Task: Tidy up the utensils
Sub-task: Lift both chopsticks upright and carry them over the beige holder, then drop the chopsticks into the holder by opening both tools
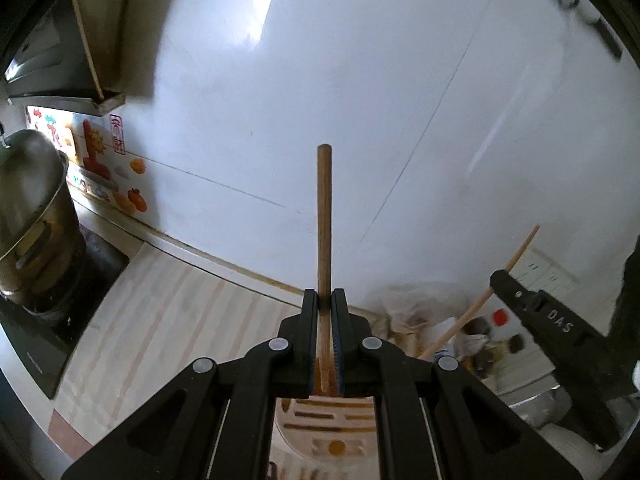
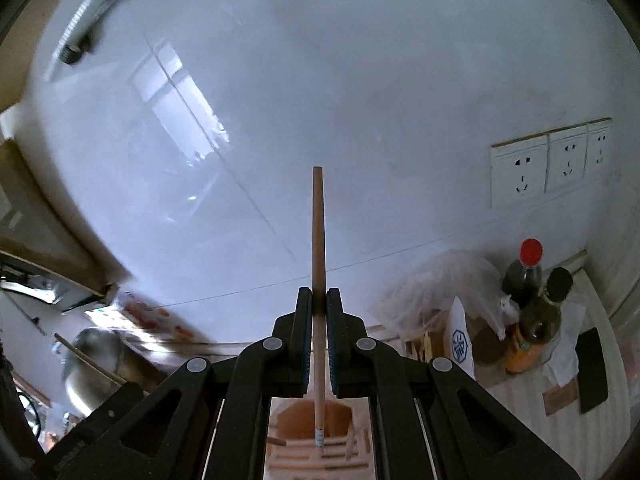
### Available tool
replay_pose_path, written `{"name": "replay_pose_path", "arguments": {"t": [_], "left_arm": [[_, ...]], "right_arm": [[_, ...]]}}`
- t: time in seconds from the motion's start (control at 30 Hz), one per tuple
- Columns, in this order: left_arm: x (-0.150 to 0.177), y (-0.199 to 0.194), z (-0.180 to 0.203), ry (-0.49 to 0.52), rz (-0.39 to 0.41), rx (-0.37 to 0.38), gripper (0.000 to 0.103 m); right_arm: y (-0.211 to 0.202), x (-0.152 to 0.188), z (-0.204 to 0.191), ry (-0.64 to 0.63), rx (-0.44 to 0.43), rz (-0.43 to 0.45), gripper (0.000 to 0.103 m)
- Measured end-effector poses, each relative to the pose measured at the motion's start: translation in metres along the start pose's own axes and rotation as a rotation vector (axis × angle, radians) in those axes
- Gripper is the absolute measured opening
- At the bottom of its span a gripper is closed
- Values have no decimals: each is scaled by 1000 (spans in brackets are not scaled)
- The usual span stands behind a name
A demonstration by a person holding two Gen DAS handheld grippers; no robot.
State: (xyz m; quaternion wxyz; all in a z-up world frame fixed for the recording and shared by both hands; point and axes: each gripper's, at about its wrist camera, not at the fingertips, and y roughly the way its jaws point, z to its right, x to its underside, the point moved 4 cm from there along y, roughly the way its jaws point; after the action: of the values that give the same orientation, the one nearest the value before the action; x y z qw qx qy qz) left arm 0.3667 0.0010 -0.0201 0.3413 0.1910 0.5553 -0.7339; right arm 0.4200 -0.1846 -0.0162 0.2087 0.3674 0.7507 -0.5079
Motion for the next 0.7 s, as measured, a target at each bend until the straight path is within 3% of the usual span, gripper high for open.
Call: {"name": "replay_pose_path", "arguments": {"t": [0.3, 0.43, 0.5, 0.53, 0.6, 0.63, 0.67, 0.7], "left_arm": [[22, 40, 0, 45, -93, -24, 5], [27, 35, 1, 40, -130, 8, 6], [28, 24, 2, 34, -142, 27, 12], [27, 19, 2, 41, -138, 17, 18], [27, 3, 1, 70, -115, -30, 46], [27, -6, -2, 81, -94, -60, 69], [26, -12, -4, 88, -78, -72, 76], [28, -23, -8, 104, -43, -93, 77]], "right_arm": [[48, 25, -3, -49, 18, -28, 7], [58, 40, -3, -71, -2, -90, 7], [61, 48, -4, -76, -22, -150, 8], [62, 51, -2, -76, -27, -175, 8], [60, 56, 0, -79, -37, -217, 20], [55, 56, 1, -75, -43, -221, 26], [48, 56, 4, -74, -46, -217, 38], [44, 56, 7, -72, -47, -213, 43]]}}
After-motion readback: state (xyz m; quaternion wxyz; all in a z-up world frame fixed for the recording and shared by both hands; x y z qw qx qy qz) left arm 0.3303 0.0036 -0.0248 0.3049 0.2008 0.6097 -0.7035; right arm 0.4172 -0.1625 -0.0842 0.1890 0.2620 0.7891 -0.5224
